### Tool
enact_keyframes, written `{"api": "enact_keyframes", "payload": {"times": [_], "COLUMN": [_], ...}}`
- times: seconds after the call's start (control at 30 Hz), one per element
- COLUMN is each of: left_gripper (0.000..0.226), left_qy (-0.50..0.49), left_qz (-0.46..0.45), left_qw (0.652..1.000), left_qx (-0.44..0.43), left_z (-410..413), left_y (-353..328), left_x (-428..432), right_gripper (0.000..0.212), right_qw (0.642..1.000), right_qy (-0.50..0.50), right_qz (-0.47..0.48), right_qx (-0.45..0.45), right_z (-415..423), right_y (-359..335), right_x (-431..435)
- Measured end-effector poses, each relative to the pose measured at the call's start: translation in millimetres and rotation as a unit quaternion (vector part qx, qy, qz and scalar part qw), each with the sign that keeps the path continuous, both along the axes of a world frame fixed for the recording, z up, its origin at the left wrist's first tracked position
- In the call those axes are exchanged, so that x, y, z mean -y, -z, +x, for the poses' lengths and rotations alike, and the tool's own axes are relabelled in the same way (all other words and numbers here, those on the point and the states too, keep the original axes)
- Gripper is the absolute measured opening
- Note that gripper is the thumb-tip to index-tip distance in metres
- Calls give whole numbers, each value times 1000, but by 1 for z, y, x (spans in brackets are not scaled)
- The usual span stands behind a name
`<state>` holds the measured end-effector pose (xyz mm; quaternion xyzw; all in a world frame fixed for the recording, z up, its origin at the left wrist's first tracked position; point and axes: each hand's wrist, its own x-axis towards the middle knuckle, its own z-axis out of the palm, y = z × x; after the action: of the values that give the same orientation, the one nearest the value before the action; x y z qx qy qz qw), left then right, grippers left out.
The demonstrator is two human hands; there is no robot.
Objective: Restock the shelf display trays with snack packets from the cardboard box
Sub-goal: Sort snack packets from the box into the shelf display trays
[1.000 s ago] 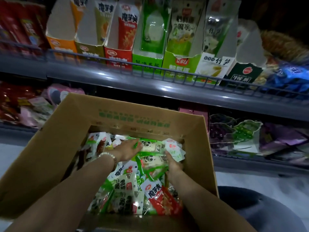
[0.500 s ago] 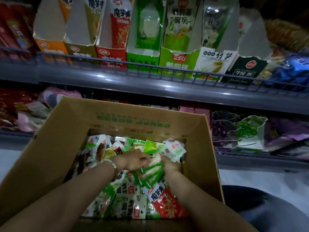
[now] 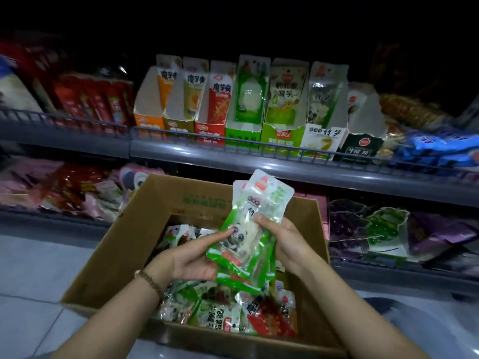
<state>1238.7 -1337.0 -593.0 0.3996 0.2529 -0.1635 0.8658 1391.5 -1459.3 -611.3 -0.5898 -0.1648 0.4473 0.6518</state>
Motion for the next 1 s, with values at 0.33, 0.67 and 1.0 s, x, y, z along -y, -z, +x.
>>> {"api": "enact_keyframes", "payload": {"times": [0.33, 0.67, 1.0], "left_gripper": [83, 48, 37], "left_qy": [-115, -258, -244], "left_qz": [343, 389, 480], "left_qw": [932, 880, 837], "left_qx": [40, 87, 97], "left_z": [-8, -21, -15], "left_y": [-8, -15, -26], "left_x": [38, 30, 40], "right_gripper": [113, 59, 78], "right_qw": [996, 999, 995], "right_qy": [26, 29, 59], "right_qz": [-45, 8, 8], "right_qx": [71, -19, -77], "right_z": [-32, -18, -20], "right_y": [-18, -15, -21], "right_x": [0, 25, 25]}}
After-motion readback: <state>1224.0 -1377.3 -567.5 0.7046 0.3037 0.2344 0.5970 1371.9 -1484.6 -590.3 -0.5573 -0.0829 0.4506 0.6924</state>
